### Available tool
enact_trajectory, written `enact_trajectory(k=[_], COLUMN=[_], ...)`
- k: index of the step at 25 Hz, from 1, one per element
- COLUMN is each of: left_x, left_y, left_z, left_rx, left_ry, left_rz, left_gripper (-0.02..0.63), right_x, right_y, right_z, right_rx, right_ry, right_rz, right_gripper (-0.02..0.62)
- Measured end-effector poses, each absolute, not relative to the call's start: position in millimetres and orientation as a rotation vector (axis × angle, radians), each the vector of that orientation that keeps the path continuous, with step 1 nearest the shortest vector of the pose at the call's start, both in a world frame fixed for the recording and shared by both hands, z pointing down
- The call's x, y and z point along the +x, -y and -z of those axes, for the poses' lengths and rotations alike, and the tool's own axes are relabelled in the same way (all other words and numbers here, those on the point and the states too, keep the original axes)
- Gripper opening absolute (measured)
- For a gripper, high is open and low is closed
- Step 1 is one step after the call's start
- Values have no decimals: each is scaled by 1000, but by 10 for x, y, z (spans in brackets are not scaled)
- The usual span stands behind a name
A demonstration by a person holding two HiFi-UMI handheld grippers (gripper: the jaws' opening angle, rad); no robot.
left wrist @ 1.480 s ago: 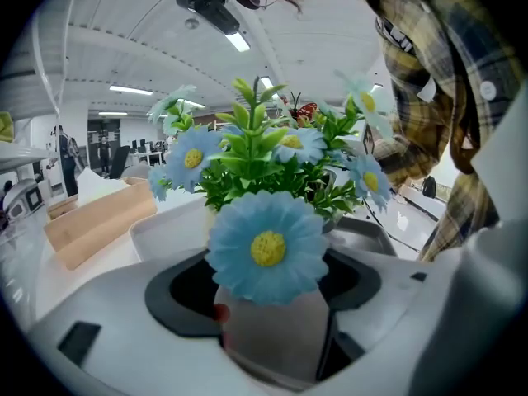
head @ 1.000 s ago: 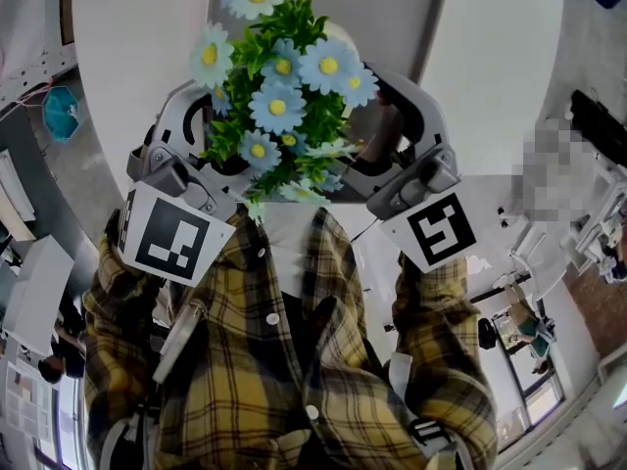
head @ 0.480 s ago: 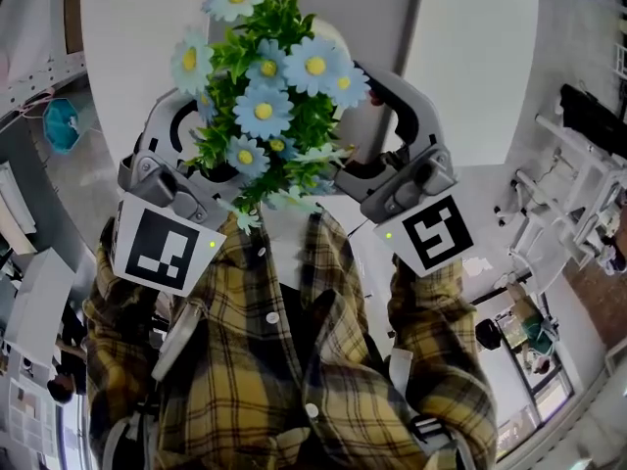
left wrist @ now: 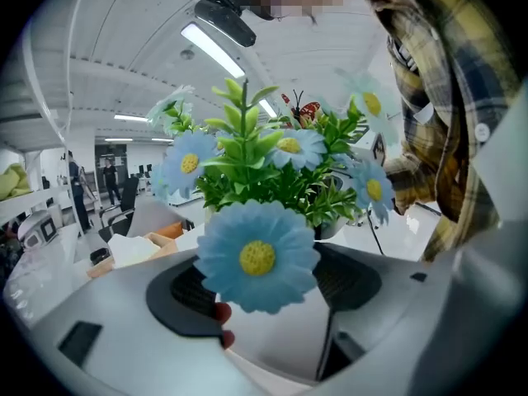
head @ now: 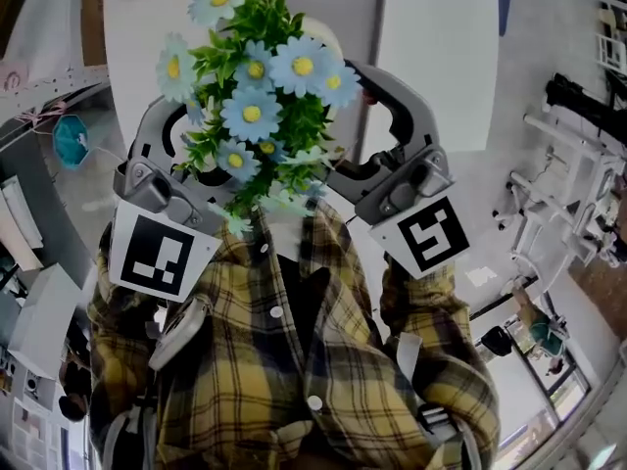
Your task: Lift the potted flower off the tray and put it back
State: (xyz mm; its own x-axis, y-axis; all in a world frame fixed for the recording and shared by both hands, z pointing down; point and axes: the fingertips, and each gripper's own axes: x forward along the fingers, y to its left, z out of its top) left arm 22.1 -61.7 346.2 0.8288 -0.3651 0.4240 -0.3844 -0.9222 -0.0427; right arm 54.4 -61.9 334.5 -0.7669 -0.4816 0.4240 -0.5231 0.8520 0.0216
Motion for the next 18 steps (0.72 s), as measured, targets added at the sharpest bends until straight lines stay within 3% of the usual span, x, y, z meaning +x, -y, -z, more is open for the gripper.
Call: enact_trajectory(k=[18], left_x=[275], left_y=[717], left_z=[-3437], left_rx=[3084], left_ry=[678], left_rz=[-550], left_gripper=[336], right_x=[582], right_y=[708], right_z=[-3265], right_rx=[827], right_ry=[2604], right_rz=[77], right_gripper=[370])
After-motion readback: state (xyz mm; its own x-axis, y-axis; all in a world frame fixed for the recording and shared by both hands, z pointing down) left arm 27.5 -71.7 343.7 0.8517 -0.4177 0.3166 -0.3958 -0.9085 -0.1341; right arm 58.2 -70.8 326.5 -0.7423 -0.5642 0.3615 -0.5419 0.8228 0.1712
